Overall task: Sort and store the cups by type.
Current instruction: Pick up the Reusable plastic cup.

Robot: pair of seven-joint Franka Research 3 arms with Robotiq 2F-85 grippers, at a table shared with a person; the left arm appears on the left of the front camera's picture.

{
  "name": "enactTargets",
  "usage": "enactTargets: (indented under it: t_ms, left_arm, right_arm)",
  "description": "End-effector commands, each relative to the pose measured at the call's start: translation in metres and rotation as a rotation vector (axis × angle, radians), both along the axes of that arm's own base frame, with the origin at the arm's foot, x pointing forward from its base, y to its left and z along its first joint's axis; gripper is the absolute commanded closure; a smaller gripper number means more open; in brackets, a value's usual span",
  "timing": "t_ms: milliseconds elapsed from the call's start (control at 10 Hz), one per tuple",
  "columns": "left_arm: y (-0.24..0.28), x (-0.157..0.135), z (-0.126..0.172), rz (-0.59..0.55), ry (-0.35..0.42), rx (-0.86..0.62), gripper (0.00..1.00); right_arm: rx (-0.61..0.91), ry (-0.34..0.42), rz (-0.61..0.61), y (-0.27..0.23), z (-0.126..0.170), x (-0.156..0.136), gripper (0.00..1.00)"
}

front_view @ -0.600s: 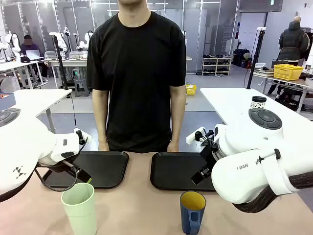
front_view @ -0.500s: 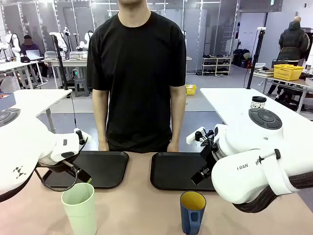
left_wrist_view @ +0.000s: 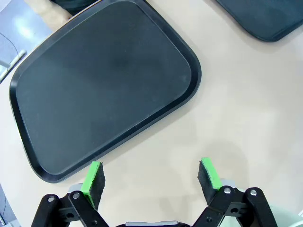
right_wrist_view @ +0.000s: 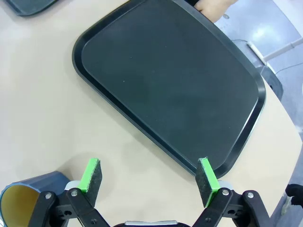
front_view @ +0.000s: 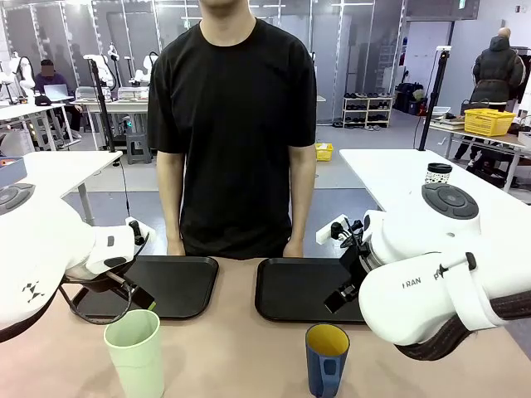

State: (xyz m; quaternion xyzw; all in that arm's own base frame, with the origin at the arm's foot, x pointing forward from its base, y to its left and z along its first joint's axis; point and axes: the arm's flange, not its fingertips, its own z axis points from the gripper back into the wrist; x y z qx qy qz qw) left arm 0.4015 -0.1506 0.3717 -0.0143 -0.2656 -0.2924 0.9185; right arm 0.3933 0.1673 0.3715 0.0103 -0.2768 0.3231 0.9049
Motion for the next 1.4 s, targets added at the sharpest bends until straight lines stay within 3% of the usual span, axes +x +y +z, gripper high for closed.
enactTargets:
  t_ms: [0, 1300]
  left_arm:
    - [0.0002, 0.0001, 0.0000, 0.001, 0.000, 0.000, 0.00]
    - [0.0026, -0.0001, 0.0078, -0.011, -0.010, -0.004, 0.00]
  right_arm:
    - [0.002, 0.001, -0.002, -0.0001, 0.0000, 0.0001, 0.00]
    - [0.000, 0.000, 0.000, 0.0000, 0.0000, 0.0000, 0.00]
